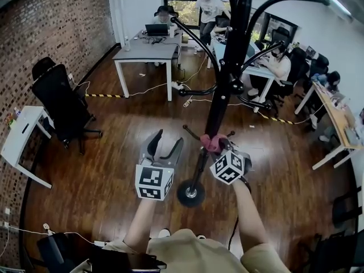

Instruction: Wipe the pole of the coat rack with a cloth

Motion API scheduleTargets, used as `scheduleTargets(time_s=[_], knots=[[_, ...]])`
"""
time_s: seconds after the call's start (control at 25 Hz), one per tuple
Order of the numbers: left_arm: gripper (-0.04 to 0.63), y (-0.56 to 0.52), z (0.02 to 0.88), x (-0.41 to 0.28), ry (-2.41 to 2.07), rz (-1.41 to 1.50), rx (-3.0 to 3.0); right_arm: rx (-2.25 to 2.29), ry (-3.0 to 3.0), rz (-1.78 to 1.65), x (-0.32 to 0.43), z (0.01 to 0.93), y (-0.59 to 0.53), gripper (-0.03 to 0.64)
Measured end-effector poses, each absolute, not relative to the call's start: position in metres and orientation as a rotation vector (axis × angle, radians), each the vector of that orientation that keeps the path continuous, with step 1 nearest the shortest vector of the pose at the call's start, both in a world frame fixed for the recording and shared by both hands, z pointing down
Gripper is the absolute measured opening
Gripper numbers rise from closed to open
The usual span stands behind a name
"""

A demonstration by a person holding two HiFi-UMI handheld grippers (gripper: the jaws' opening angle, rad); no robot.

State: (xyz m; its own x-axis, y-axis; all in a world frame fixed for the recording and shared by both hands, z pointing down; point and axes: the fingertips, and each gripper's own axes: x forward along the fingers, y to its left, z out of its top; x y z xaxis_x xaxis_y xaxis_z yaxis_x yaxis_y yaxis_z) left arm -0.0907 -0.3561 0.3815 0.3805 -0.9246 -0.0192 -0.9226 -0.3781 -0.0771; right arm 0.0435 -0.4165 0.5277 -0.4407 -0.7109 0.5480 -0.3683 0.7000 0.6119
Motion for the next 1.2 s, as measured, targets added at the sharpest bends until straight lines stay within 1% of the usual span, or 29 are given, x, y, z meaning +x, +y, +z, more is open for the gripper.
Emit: scheduleTargets(time_s=[0.48,0.6,0.72,0.84,1.2], knots=[[0.256,-0.356,0.387,-0.093,1.727,-0.064,-2.549,0.32,-1.899,-0.498,0.037,0.624,-0.391,0.037],[0.256,-0.353,0.388,-0.093,1.724,-0.068,-2.552,0.377,-2.006,-0.419,0.038,0.622,-0.385,0.038],[0.256,-0.354,0.389,-0.098,1.738,-0.072,-2.549,0.428,-2.068,-0.422,0.036,0.612,-0.381,0.04],[0.256,-0.352,0.392,-0.101,1.751,-0.078,-2.55,0.458,-2.084,-0.464,0.035,0.603,-0.372,0.041],[0.255,-0.347,0.395,-0.094,1.737,-0.092,-2.565,0.328,-2.063,-0.711,0.022,0.585,-0.33,0.044]])
